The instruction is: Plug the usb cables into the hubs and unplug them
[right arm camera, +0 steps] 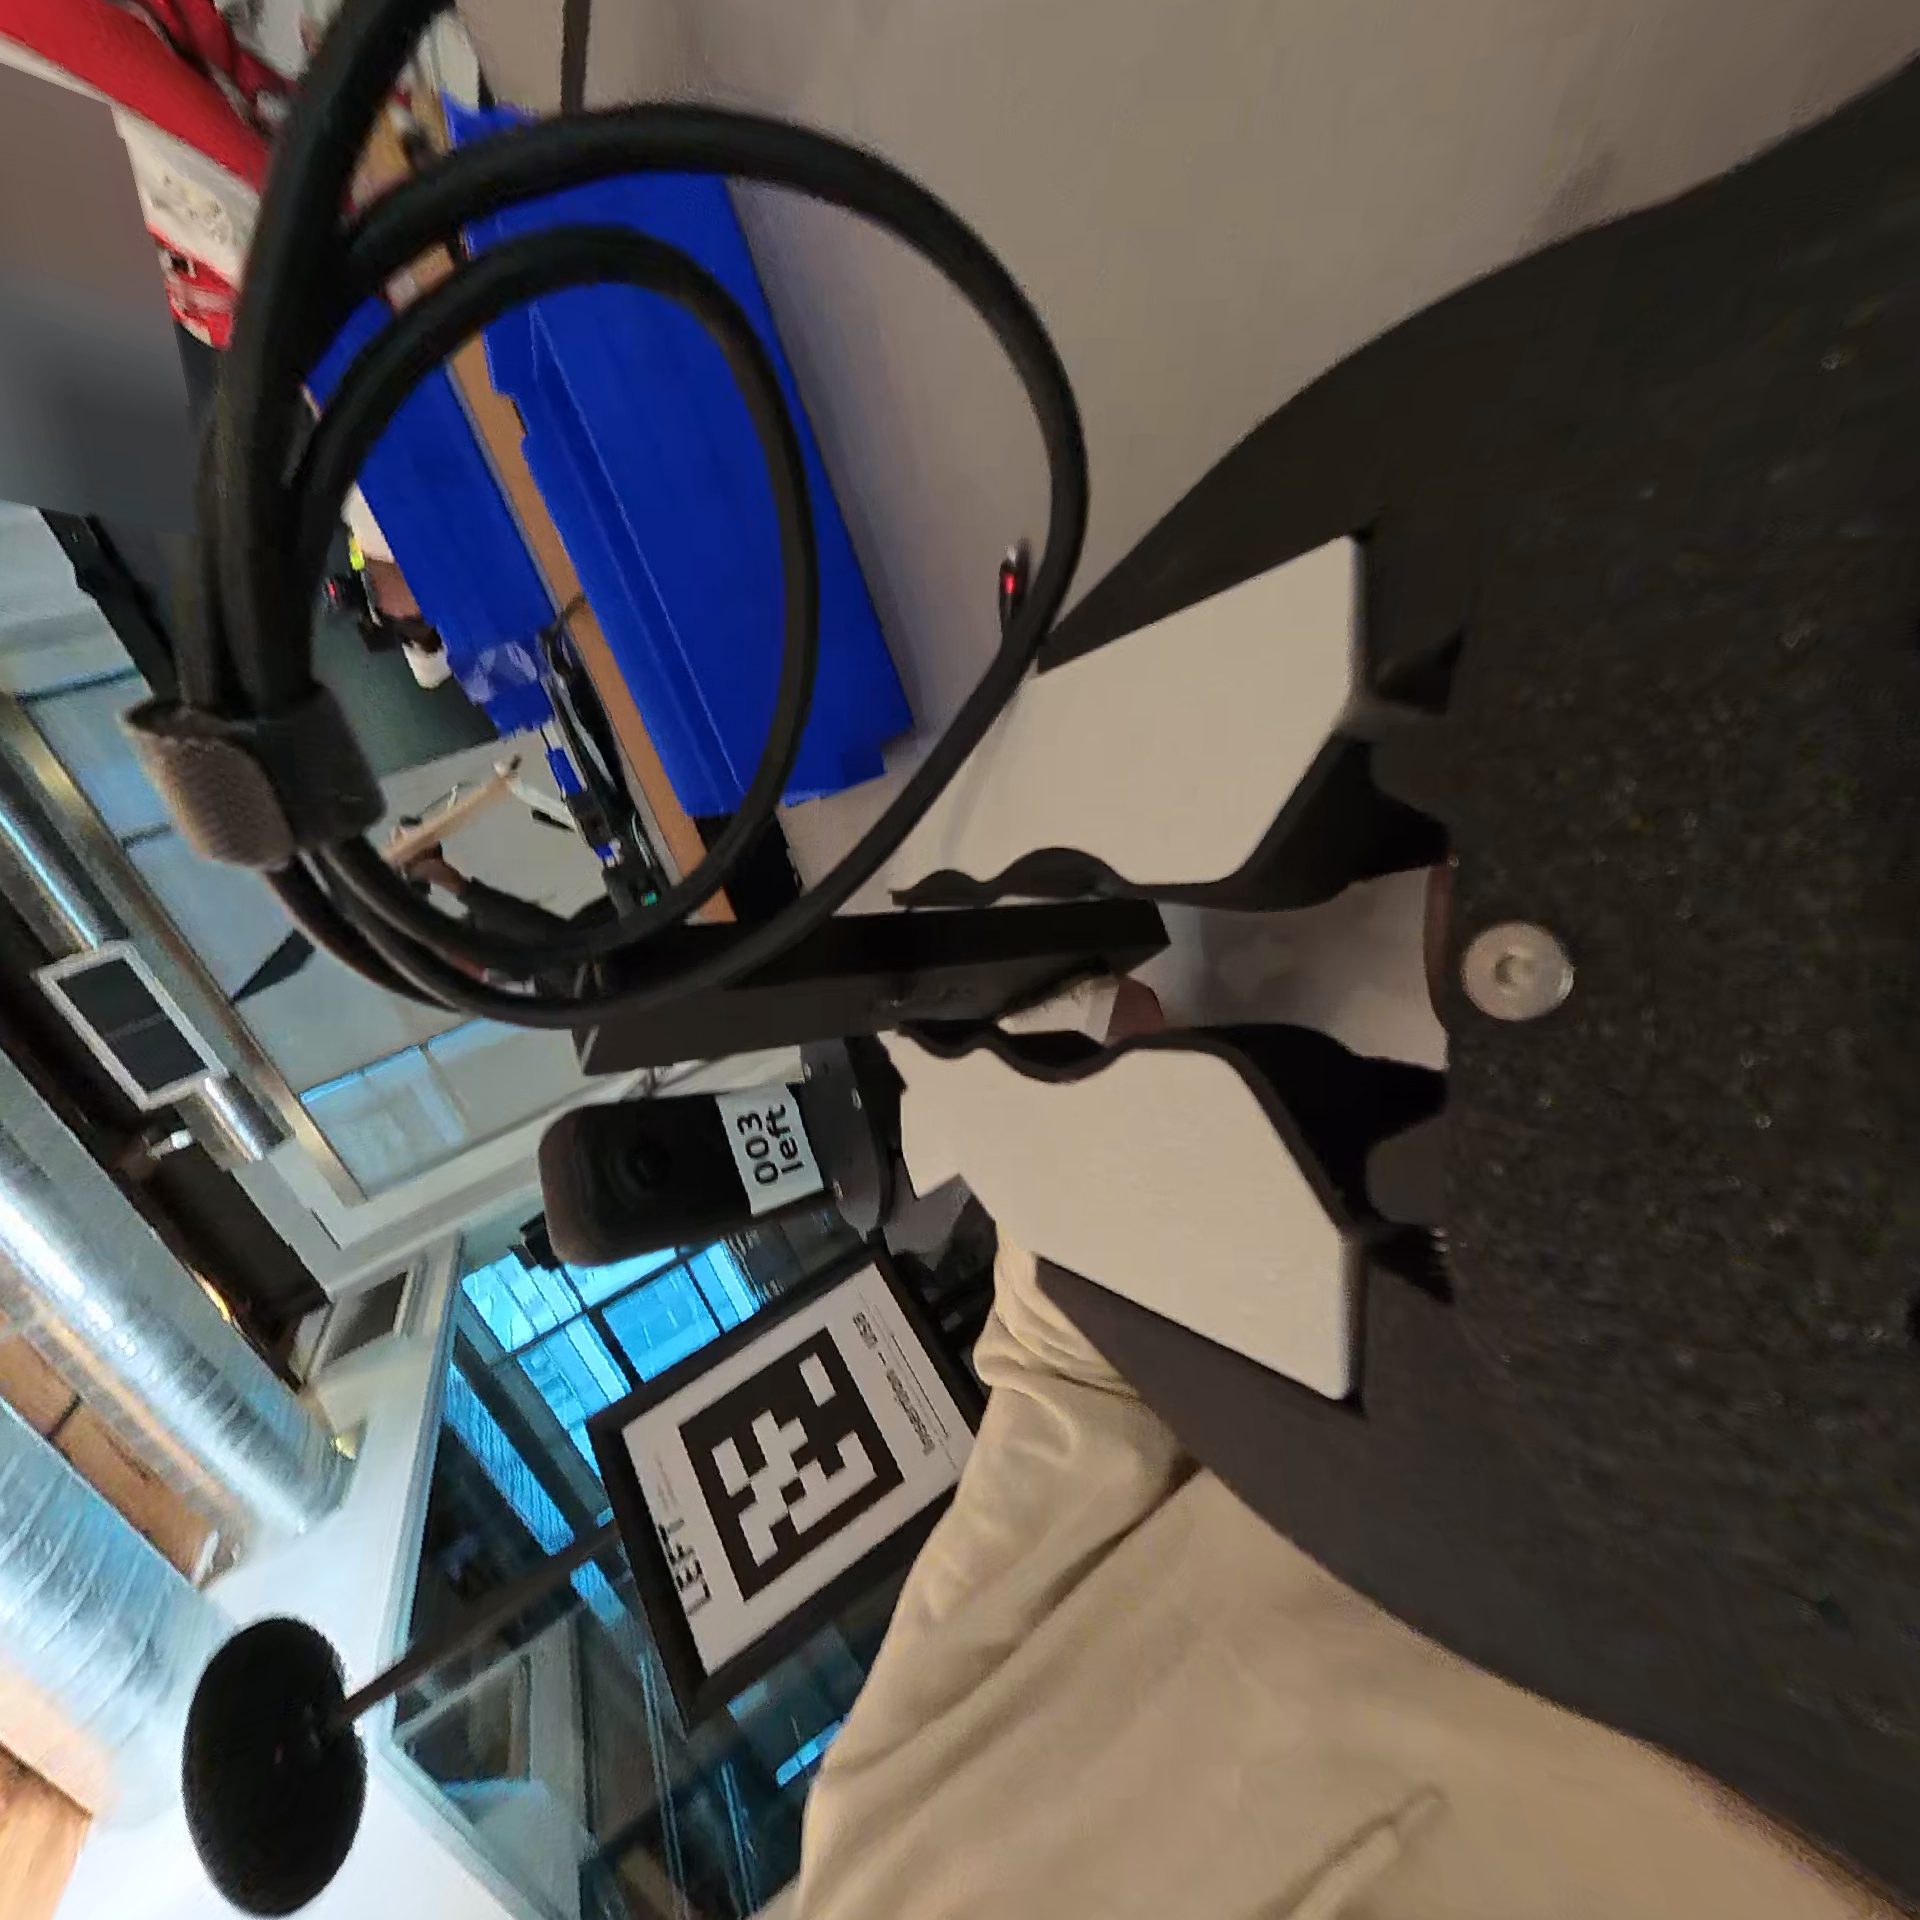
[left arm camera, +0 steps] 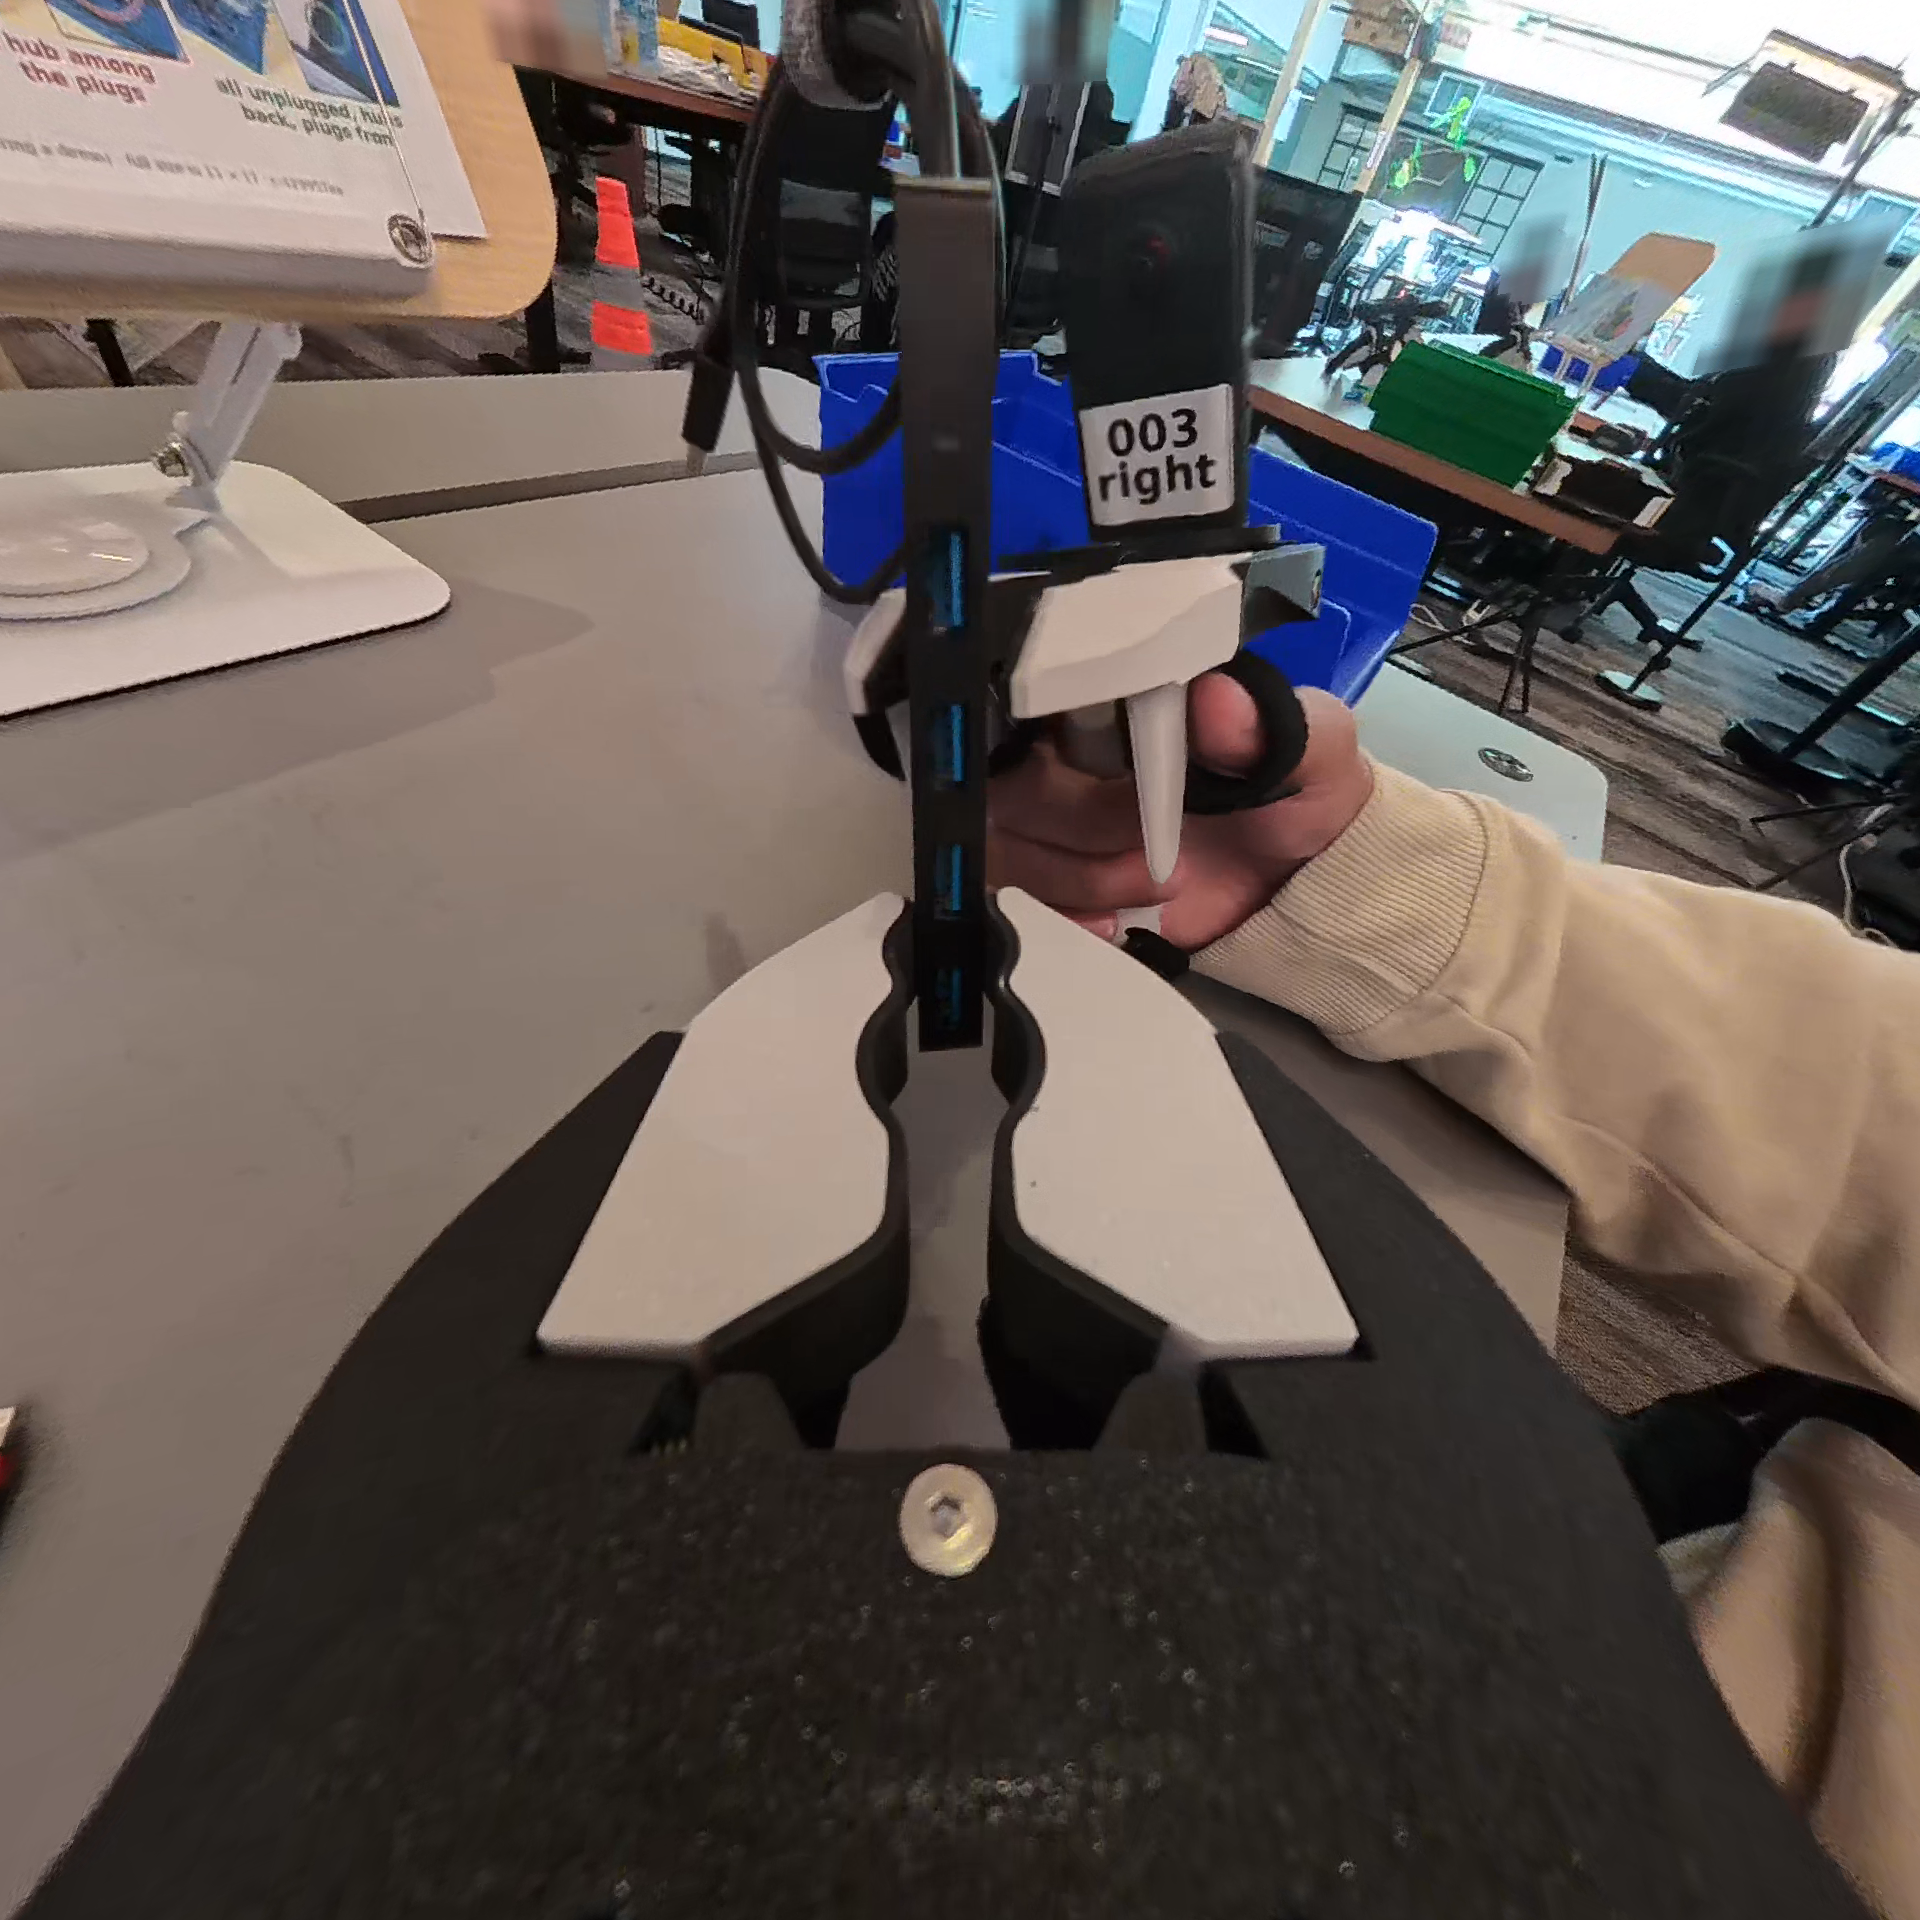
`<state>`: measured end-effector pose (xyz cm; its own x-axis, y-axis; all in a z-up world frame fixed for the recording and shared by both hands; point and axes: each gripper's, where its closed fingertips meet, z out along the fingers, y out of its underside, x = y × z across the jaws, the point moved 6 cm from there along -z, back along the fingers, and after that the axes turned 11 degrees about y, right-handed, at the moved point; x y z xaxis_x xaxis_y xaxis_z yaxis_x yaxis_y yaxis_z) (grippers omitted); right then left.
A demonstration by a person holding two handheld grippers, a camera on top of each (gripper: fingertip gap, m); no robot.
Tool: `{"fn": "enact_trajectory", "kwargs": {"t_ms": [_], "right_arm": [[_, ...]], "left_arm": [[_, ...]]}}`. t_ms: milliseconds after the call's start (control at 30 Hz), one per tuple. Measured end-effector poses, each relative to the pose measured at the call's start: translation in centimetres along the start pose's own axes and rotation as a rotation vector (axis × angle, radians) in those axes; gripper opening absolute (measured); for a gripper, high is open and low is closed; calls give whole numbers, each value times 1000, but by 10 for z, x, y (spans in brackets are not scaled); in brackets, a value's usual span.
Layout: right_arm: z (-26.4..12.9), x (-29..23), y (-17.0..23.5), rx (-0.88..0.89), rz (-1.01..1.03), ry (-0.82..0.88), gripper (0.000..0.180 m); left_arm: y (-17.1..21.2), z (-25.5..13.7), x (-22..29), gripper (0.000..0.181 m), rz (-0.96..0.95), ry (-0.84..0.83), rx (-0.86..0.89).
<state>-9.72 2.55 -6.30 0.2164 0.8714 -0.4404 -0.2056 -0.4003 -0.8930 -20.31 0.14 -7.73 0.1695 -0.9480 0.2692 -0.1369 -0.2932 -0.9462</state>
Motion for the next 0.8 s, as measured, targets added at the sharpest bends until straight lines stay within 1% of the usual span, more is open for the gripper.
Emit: {"fn": "enact_trajectory", "kwargs": {"t_ms": [67,267,333,400,467,567,667,800], "right_arm": [[2,-3,1,-15,-1,-46,19],[-1,-7,0,0,-82,-107,14],[-2,-6,-2,12,-94,-109,11],[-5,-3,-3,15,-105,-98,11],[-10,-1,-5,23,-120,-88,11],[-17,0,-9,31,-124,-108,11],[-22,-4,-12,35,-125,-140,11],[-25,-12,-11,24,-118,-199,11]], "left_arm": [[0,1,3,10,-1,36,-7],[-1,2,6,11,-4,107,5],[-2,0,5,15,0,102,24],[-2,-4,4,27,9,97,13],[-4,-11,5,32,27,99,13],[-5,-23,5,34,93,78,-19],[-2,-34,2,36,170,8,-88],[5,-46,5,34,238,-9,-178]]}}
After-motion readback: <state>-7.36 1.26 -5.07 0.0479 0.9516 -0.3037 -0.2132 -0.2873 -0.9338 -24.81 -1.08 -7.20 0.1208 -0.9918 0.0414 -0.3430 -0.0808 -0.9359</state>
